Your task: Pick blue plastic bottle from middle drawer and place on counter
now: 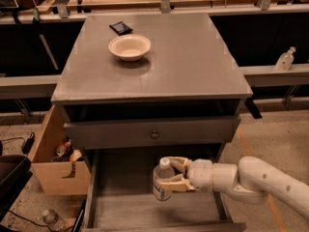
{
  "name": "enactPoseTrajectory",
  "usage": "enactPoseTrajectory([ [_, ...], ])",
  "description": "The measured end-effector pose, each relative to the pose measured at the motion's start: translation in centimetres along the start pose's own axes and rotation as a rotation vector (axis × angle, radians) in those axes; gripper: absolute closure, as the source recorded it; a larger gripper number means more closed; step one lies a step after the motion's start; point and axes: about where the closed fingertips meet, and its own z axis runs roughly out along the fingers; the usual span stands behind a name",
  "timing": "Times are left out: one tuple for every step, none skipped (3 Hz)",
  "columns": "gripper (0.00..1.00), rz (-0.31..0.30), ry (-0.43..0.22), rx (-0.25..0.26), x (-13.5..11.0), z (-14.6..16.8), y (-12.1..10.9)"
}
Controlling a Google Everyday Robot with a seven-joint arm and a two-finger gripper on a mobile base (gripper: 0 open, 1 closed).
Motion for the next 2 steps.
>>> enactPoseTrajectory([
  [1.0,0.008,0.002,0.085,-5.9,-4.1,-0.5],
  [1.0,0.022,0.009,0.163,-12.8,-8.5,-1.4],
])
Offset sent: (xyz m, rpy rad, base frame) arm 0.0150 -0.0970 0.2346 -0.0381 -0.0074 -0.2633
